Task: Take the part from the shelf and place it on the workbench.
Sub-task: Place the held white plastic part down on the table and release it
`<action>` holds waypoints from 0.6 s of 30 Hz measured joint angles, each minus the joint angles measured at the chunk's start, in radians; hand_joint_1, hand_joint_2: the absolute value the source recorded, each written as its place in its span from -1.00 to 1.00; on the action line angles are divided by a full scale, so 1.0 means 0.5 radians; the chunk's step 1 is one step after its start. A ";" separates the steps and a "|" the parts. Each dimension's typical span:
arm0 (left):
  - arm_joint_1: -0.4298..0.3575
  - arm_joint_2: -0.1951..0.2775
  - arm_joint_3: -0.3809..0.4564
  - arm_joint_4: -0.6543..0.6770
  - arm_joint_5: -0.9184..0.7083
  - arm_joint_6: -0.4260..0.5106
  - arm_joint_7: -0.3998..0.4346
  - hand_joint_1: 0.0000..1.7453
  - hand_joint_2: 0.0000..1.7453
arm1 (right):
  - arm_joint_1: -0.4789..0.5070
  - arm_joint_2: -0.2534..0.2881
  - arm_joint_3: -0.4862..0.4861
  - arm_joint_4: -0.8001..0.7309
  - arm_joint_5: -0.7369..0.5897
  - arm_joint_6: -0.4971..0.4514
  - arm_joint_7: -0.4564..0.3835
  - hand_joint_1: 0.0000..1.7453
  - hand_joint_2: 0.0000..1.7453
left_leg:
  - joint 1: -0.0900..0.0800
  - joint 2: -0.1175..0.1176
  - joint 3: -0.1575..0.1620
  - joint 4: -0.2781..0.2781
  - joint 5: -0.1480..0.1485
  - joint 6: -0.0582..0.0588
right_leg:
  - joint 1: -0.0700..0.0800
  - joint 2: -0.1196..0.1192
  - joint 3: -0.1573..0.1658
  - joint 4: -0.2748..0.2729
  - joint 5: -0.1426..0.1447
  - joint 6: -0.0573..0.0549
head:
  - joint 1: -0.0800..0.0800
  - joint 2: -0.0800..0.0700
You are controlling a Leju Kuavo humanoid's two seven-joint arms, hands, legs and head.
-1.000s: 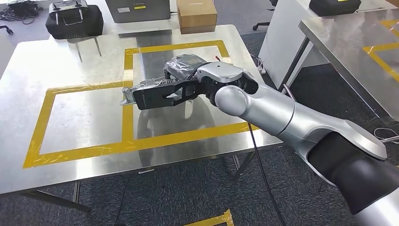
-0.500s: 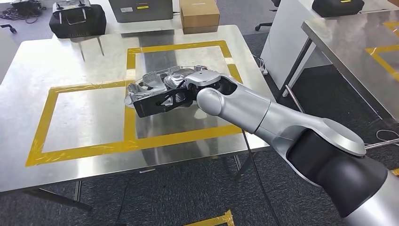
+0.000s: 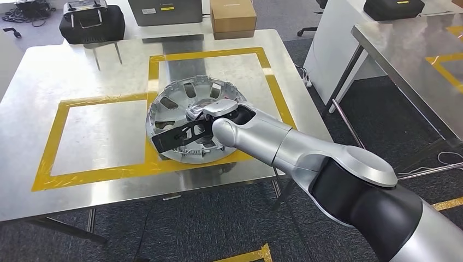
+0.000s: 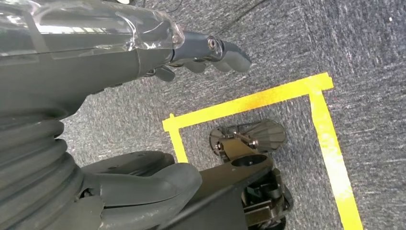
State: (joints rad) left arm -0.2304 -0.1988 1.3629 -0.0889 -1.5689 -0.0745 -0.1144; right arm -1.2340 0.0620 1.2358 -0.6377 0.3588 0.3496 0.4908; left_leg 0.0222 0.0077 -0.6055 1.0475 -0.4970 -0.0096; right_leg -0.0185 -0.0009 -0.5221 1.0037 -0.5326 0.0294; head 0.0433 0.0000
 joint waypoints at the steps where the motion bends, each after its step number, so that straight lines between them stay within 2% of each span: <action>1: 0.002 0.001 0.000 0.000 0.002 0.007 -0.006 -1.00 0.00 | -0.001 0.001 0.003 0.013 0.004 0.002 0.001 -1.00 -1.00 | 0.000 -0.002 0.000 0.000 0.000 0.000 | 0.000 -0.001 0.000 0.000 0.000 0.000 | 0.000 0.000; 3: 0.003 0.003 -0.001 0.000 0.005 0.018 -0.014 -1.00 -1.00 | -0.001 0.001 0.007 0.037 0.012 0.006 0.003 -1.00 -1.00 | 0.000 -0.006 0.000 0.000 0.001 0.000 | 0.000 -0.004 0.001 0.000 0.000 0.000 | 0.000 0.000; 11: 0.003 0.005 -0.001 0.000 0.007 0.011 -0.017 -1.00 -1.00 | -0.009 -0.001 0.007 0.108 0.050 -0.047 0.018 -1.00 -1.00 | 0.000 -0.014 0.000 0.001 0.003 -0.001 | 0.000 -0.010 0.002 -0.001 0.000 0.000 | 0.000 0.000; 18: 0.003 0.009 -0.001 0.000 0.002 0.010 -0.013 -1.00 -1.00 | -0.021 -0.033 -0.073 0.098 -0.086 -0.439 -0.034 -1.00 -1.00 | 0.000 -0.021 0.000 0.001 0.004 -0.003 | 0.000 -0.014 0.003 0.000 0.000 0.000 | 0.000 0.000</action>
State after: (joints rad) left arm -0.2288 -0.1945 1.3626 -0.0889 -1.5679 -0.0693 -0.1211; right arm -1.2446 0.0457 1.1992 -0.5889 0.3160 0.1302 0.4738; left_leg 0.0222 -0.0026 -0.6053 1.0479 -0.4949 -0.0111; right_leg -0.0186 -0.0080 -0.5206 1.0035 -0.5326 0.0294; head 0.0432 0.0000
